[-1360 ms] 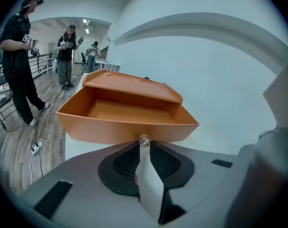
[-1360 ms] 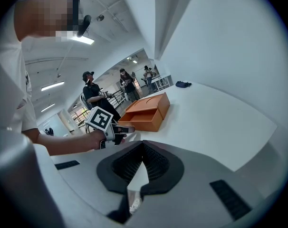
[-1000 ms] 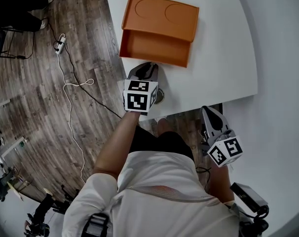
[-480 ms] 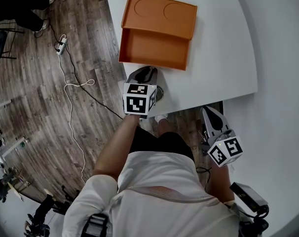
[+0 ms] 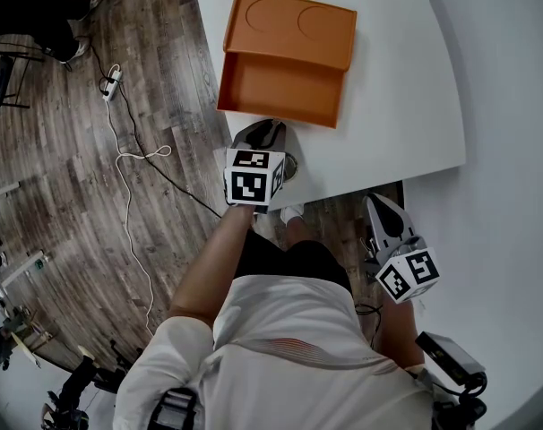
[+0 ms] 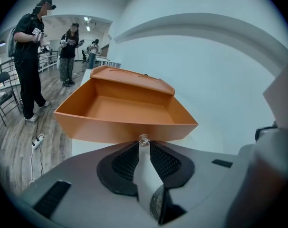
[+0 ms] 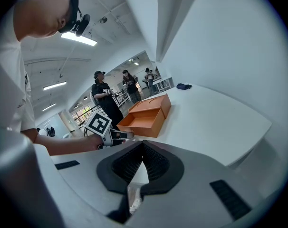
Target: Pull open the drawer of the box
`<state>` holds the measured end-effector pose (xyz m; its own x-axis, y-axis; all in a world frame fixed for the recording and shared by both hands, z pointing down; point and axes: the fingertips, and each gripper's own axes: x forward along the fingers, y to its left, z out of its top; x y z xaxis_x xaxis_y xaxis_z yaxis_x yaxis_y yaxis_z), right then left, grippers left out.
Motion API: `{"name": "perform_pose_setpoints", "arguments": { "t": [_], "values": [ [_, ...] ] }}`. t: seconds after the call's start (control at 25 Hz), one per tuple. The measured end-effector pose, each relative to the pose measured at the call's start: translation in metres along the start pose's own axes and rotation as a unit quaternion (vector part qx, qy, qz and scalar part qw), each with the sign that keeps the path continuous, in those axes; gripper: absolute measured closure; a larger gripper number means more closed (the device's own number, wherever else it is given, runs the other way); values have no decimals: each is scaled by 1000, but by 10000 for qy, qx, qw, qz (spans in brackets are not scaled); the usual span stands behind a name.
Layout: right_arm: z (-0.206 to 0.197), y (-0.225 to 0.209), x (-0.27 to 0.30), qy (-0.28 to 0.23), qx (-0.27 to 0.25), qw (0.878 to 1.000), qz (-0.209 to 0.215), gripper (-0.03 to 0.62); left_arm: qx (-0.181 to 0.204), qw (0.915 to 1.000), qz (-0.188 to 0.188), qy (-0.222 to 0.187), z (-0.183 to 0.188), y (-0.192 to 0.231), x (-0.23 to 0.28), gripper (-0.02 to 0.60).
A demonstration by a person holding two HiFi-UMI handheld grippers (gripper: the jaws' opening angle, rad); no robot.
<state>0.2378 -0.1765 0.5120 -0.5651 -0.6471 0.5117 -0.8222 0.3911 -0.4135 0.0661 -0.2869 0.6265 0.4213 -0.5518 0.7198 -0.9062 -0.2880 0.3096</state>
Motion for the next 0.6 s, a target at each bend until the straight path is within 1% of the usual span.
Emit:
{"name": "perform_pose_setpoints", "arguments": {
  "t": [0.12, 0.2, 0.32, 0.4, 0.48, 0.52, 0.6],
  "values": [
    [2, -2, 0, -76, -3, 10000, 0, 591, -11, 9999, -133, 46, -1, -3, 0, 494],
    [4, -3, 1, -99, 4, 9999, -28, 591, -65, 9998, -191, -44, 0, -2, -8, 494],
    [8, -2, 5, -101, 8, 9999, -59, 591, -87, 9983, -281, -496, 16, 0, -30, 494],
    [12, -4, 9, -132, 5, 9999, -38, 591, 67, 9957, -329, -859, 35, -3, -43, 502],
    [16, -1, 13, -188, -9, 9998, -10, 591, 275, 9921, -323, -1179, 52, -2, -56, 527],
    [17, 8, 14, -227, -30, 9997, -2, 591, 369, 9901, -309, -1320, 57, 1, -66, 543],
    [14, 40, 14, -332, -122, 9994, 0, 591, 501, 9859, -320, -1564, 59, 14, -98, 549]
  ]
}}
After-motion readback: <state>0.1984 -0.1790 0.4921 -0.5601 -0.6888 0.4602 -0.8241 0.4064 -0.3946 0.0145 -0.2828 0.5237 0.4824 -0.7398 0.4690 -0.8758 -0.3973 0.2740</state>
